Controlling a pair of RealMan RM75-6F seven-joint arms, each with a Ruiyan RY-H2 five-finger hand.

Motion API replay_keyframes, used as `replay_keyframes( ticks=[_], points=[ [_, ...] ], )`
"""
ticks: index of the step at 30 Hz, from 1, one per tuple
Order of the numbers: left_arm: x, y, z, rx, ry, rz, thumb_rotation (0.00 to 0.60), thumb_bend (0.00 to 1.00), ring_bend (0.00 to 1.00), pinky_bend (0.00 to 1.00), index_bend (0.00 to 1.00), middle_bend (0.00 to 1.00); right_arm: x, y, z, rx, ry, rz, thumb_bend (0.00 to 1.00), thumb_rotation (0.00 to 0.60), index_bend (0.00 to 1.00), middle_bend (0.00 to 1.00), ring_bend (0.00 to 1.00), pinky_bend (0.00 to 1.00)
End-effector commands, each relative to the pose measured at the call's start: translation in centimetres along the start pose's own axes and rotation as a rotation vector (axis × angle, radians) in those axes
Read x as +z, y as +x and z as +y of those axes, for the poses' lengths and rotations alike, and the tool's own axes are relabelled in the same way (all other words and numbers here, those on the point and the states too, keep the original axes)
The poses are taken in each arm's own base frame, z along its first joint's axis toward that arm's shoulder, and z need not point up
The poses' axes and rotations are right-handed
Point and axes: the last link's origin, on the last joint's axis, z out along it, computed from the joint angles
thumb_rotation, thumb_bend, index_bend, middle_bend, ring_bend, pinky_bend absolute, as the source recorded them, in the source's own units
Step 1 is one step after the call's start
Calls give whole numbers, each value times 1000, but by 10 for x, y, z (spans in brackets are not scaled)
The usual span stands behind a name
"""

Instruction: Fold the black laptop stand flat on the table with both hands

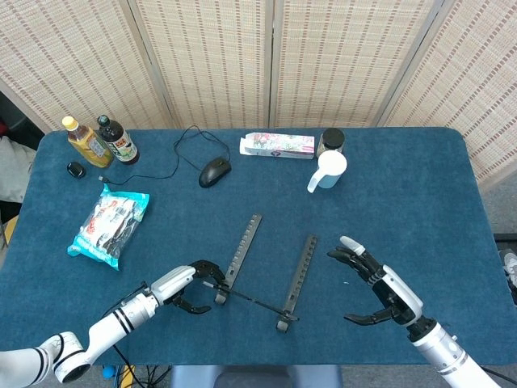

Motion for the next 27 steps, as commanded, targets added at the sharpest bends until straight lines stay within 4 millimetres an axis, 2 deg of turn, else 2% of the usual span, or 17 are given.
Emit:
replay_keyframes(
  ticks=[1,5,8,14,27],
  points=[
    [0,3,1,7,-1,8,600,221,118,56,346,245,0,0,0,-7,-3,-3,0,600,0,197,15,85],
    [-2,13,2,33,-5,50,600,221,114,56,338,245,0,1,1,-95,-7,-11,0,600,0,197,15,85],
    [-7,23,2,61,2,83,600,221,113,55,323,244,-1,1,2,-240,-47,-42,28,600,0,193,13,84],
    [-21,44,2,147,28,179,600,222,109,56,297,239,1,-3,5,-446,-169,-130,33,600,0,124,0,85],
    [-48,73,13,228,45,317,600,221,36,56,280,174,40,-34,7,-528,-199,-228,31,600,0,112,0,83]
  ],
)
